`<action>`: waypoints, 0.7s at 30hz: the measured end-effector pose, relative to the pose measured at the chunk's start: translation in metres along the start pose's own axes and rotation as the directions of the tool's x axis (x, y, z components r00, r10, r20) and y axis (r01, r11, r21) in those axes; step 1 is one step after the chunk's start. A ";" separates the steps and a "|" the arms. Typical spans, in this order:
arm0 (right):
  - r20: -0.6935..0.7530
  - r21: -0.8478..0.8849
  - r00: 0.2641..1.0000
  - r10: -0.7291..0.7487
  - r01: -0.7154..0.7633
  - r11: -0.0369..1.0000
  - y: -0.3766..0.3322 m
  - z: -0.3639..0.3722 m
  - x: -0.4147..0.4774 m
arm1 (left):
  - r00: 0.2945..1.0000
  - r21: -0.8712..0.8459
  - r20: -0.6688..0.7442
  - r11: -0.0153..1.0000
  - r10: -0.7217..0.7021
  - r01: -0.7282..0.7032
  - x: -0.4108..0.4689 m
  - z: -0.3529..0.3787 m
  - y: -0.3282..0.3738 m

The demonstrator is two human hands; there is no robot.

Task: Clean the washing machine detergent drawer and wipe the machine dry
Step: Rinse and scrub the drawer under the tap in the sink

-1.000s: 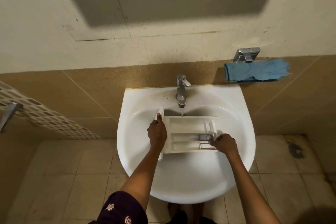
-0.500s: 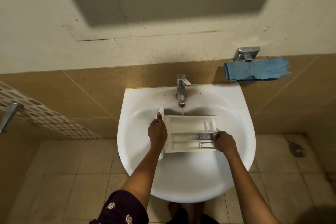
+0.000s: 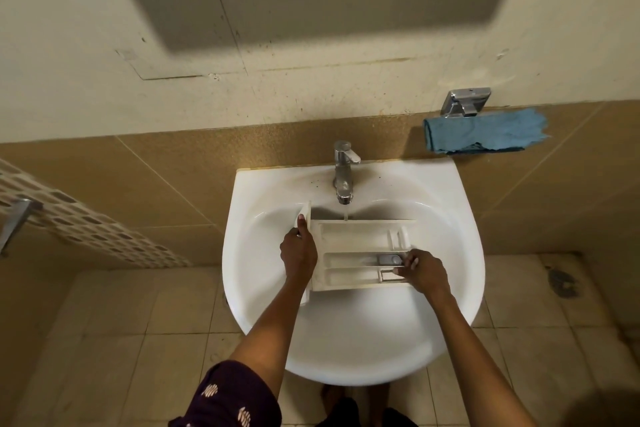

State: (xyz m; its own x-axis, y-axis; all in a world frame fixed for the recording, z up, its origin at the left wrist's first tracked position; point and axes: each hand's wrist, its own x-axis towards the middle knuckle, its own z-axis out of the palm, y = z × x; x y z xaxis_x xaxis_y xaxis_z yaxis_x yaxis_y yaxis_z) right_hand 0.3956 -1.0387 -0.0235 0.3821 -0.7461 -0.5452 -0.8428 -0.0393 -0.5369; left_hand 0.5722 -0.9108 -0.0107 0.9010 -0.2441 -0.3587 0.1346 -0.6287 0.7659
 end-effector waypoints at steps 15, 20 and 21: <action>0.014 -0.150 0.999 -0.045 0.047 0.988 -0.008 -0.008 0.007 | 1.000 0.015 0.004 1.000 0.003 -0.003 0.000 0.000 0.000; -0.061 -0.115 0.998 -0.030 0.023 0.993 -0.001 -0.008 0.012 | 1.000 -0.004 0.002 1.000 -0.001 0.001 0.000 -0.001 0.000; -0.067 -0.101 0.997 -0.022 0.015 0.995 -0.001 -0.008 0.013 | 1.000 -0.009 0.003 1.000 -0.006 0.006 0.000 0.000 0.001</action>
State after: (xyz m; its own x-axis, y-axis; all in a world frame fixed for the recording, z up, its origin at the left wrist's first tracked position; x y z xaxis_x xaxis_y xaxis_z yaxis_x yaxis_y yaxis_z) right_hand 0.3988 -1.0536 -0.0249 0.3741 -0.7882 -0.4887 -0.8710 -0.1176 -0.4771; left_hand 0.5723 -0.9108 -0.0099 0.8987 -0.2427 -0.3653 0.1441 -0.6233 0.7686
